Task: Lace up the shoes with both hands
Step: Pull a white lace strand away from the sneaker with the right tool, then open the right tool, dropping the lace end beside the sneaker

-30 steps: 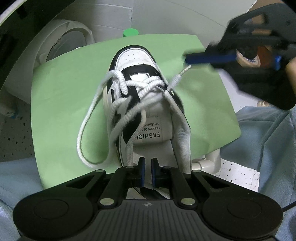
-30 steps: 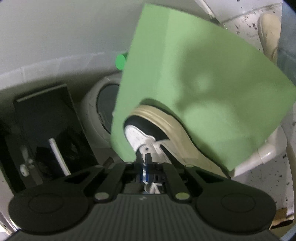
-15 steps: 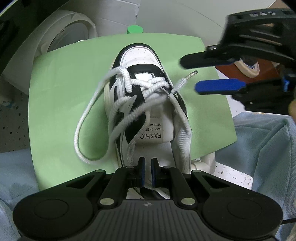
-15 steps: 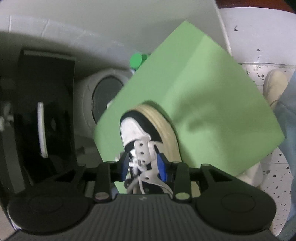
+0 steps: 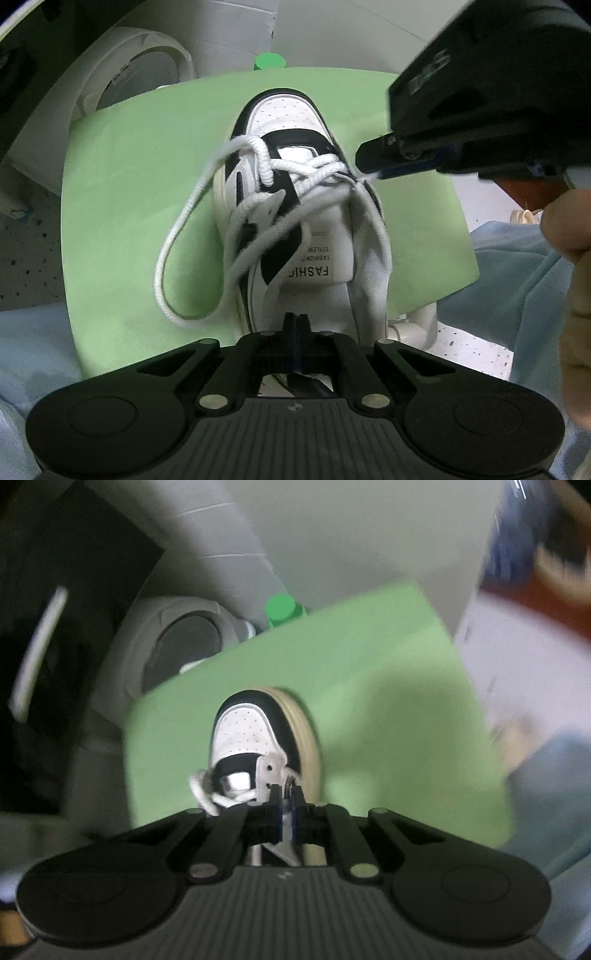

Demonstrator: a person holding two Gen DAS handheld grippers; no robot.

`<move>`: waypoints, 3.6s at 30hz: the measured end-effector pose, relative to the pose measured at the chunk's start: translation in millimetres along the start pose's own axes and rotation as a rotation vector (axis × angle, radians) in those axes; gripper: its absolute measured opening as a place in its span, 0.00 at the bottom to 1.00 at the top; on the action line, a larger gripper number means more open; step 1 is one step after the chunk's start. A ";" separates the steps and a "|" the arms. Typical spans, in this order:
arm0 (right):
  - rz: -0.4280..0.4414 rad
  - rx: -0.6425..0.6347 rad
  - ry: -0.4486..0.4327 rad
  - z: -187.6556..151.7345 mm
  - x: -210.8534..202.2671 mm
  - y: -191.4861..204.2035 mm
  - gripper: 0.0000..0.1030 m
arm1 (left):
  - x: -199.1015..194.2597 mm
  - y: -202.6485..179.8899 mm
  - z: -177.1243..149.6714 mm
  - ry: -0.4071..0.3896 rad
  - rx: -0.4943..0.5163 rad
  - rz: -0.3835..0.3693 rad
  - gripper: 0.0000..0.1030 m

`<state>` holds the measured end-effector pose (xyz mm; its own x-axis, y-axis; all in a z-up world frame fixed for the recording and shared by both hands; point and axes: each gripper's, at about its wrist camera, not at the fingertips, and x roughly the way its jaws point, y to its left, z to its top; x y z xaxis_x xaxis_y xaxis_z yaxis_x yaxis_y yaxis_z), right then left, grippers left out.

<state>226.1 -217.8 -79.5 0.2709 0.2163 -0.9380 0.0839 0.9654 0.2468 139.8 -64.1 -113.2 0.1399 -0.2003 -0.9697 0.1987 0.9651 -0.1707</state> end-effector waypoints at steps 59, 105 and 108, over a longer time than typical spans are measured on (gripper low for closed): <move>0.243 0.141 0.080 17.0 -16.2 -88.9 0.30 | 2.0 19.9 7.3 0.030 -0.111 -0.071 0.02; 0.081 0.606 -0.335 33.4 -85.6 -177.3 0.03 | 2.0 15.3 6.2 0.015 -0.078 -0.056 0.02; 0.058 0.585 -0.350 35.4 -89.4 -177.3 0.03 | 1.7 15.7 6.0 0.016 -0.083 -0.061 0.02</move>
<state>221.0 -413.4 -30.8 0.5767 0.1103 -0.8095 0.5377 0.6947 0.4778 148.9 -50.3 -116.5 0.1147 -0.2572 -0.9595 0.1258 0.9619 -0.2428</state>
